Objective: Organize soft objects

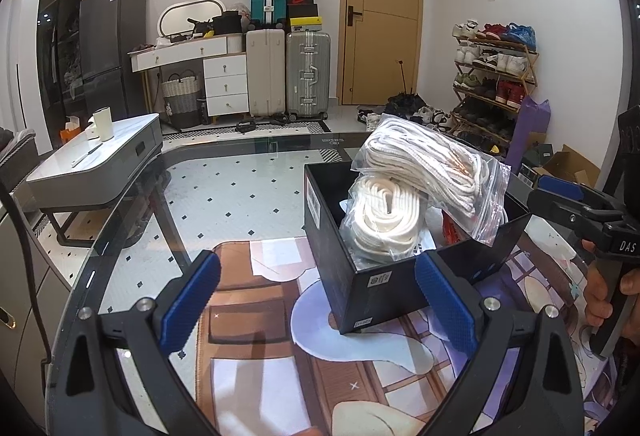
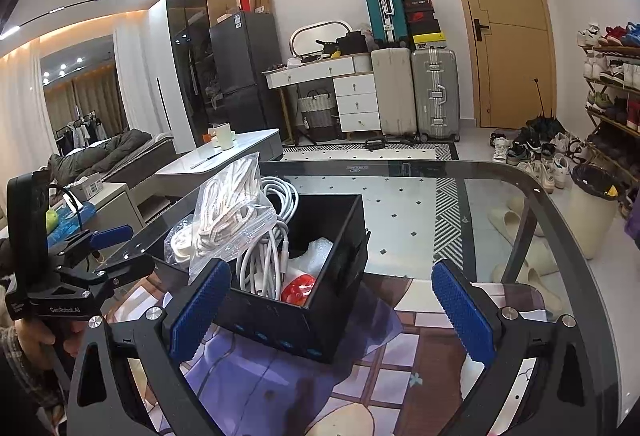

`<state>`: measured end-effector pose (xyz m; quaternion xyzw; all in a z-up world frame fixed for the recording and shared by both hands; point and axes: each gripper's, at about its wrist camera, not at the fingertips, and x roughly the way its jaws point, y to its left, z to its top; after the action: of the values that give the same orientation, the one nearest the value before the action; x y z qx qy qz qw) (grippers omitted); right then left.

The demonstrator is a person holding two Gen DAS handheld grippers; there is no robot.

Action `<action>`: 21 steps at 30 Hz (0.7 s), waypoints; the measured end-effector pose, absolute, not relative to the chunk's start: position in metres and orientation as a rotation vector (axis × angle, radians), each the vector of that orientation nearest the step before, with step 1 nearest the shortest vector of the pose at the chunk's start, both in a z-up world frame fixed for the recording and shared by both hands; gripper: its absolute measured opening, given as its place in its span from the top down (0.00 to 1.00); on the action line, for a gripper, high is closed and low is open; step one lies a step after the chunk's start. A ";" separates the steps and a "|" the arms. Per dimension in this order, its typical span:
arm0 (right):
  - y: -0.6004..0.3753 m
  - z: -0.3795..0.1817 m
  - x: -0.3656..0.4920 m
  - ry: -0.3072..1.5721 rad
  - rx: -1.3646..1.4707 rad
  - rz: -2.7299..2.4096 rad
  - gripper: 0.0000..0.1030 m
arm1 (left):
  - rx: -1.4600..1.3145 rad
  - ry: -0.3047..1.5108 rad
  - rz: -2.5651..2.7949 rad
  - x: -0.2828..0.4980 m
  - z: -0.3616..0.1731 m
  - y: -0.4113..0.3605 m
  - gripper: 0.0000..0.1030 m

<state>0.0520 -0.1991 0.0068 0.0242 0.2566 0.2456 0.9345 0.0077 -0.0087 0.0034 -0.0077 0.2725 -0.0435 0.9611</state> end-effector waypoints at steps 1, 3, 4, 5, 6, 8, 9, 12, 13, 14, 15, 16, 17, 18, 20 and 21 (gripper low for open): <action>-0.199 0.007 0.052 0.525 0.050 0.503 0.01 | -0.013 0.551 -0.088 0.007 0.004 -0.009 0.04; -0.199 0.007 0.052 0.525 0.050 0.502 0.01 | -0.006 0.549 -0.087 0.008 0.004 -0.011 0.04; -0.199 0.007 0.052 0.526 0.050 0.503 0.01 | -0.003 0.548 -0.086 0.007 0.004 -0.011 0.04; -0.199 0.007 0.052 0.526 0.050 0.502 0.01 | -0.001 0.548 -0.086 0.007 0.004 -0.011 0.04; -0.199 0.007 0.052 0.525 0.049 0.502 0.01 | 0.001 0.548 -0.085 0.007 0.004 -0.011 0.04; -0.199 0.006 0.053 0.526 0.048 0.503 0.01 | 0.002 0.545 -0.083 0.006 0.005 -0.011 0.04; -0.199 0.007 0.053 0.524 0.046 0.502 0.01 | 0.002 0.543 -0.081 0.006 0.005 -0.012 0.04; -0.197 0.006 0.053 0.519 0.038 0.509 0.01 | 0.003 0.540 -0.078 0.006 0.005 -0.011 0.04; -0.196 0.006 0.053 0.517 0.033 0.509 0.01 | 0.003 0.540 -0.077 0.005 0.005 -0.012 0.04; -0.195 0.006 0.053 0.516 0.029 0.510 0.01 | 0.003 0.540 -0.077 0.005 0.005 -0.012 0.04; -0.194 0.006 0.052 0.515 0.026 0.511 0.01 | 0.003 0.540 -0.078 0.005 0.005 -0.011 0.04; -0.194 0.006 0.052 0.515 0.024 0.511 0.01 | 0.003 0.540 -0.079 0.005 0.005 -0.011 0.04; -0.193 0.005 0.052 0.515 0.023 0.510 0.01 | 0.003 0.540 -0.078 0.005 0.005 -0.012 0.04; -0.193 0.005 0.051 0.515 0.024 0.512 0.01 | 0.004 0.540 -0.078 0.005 0.005 -0.012 0.04; -0.193 0.005 0.052 0.516 0.026 0.512 0.01 | 0.005 0.540 -0.079 0.005 0.005 -0.012 0.04; -0.193 0.005 0.052 0.516 0.026 0.514 0.01 | 0.007 0.539 -0.080 0.005 0.005 -0.012 0.04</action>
<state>0.0516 -0.1932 0.0052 0.0125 0.2525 0.2513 0.9343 0.0050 -0.0122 0.0052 0.0037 0.2664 -0.0396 0.9631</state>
